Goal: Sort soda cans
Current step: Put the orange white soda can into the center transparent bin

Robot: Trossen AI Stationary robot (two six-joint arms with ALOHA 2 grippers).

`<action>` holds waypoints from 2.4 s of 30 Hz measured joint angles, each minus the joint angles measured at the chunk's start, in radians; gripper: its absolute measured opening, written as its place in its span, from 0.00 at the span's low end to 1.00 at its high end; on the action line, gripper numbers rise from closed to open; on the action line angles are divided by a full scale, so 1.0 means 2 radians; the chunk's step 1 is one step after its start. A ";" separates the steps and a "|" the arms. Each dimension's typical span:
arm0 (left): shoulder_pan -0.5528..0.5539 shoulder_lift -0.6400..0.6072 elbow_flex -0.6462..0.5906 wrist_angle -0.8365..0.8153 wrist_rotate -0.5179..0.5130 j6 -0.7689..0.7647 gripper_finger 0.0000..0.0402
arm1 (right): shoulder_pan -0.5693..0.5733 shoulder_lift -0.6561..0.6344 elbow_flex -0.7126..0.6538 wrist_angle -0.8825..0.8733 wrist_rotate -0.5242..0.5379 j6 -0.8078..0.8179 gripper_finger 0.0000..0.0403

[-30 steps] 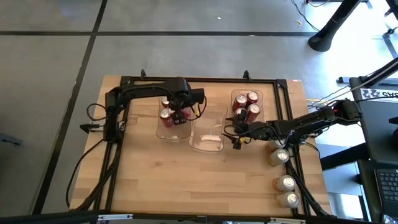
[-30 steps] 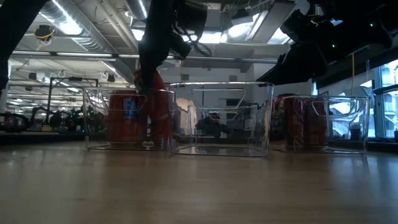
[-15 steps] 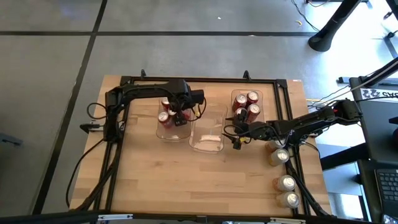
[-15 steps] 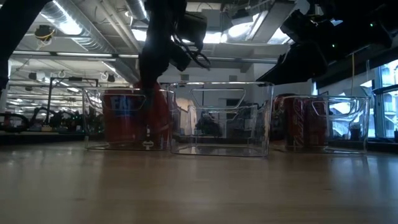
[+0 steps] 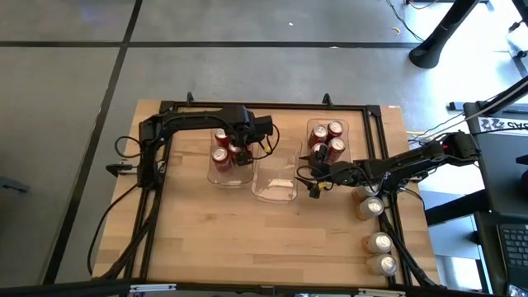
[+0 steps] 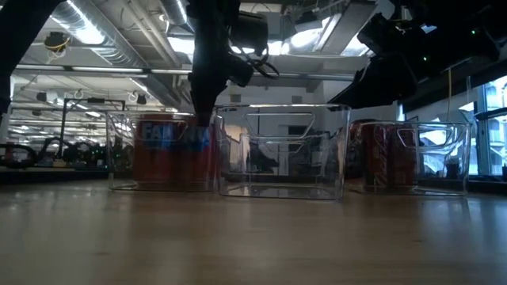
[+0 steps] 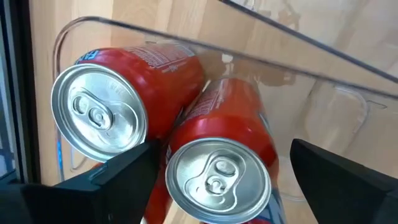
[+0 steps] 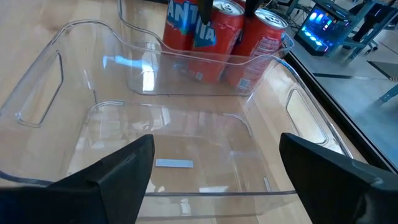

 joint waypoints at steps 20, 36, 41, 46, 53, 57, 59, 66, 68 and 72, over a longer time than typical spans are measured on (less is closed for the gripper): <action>-0.085 -0.129 0.002 0.052 -0.048 -0.035 0.86 | 0.000 0.000 0.000 0.000 0.000 -0.001 0.86; -0.250 -0.308 -0.332 0.463 -0.079 -0.089 0.86 | 0.000 -0.001 0.001 -0.004 -0.149 0.047 0.86; -0.276 -0.308 -0.417 0.595 -0.079 -0.115 0.86 | 0.001 -0.002 0.012 -0.029 -0.170 0.081 0.86; -0.305 -0.308 -0.485 0.708 -0.086 -0.140 0.86 | 0.023 -0.007 0.089 -0.185 -0.154 0.106 0.86; -0.344 -0.308 -0.537 0.772 -0.143 -0.165 0.86 | 0.067 -0.007 0.253 -0.471 -0.086 0.200 0.86; -0.363 -0.308 -0.561 0.775 -0.183 -0.188 0.86 | 0.080 -0.008 0.338 -0.597 -0.060 0.287 0.86; -0.373 -0.308 -0.574 0.773 -0.207 -0.206 0.86 | 0.080 -0.008 0.371 -0.649 -0.059 0.330 0.86; -0.394 -0.293 -0.607 0.809 -0.260 -0.250 0.86 | 0.080 -0.008 0.434 -0.816 -0.080 0.485 0.86; -0.394 -0.293 -0.607 0.811 -0.262 -0.250 0.86 | 0.079 -0.008 0.437 -0.859 -0.094 0.526 0.86; -0.395 -0.293 -0.607 0.812 -0.262 -0.233 0.86 | 0.079 -0.008 0.436 -0.939 -0.139 0.605 0.86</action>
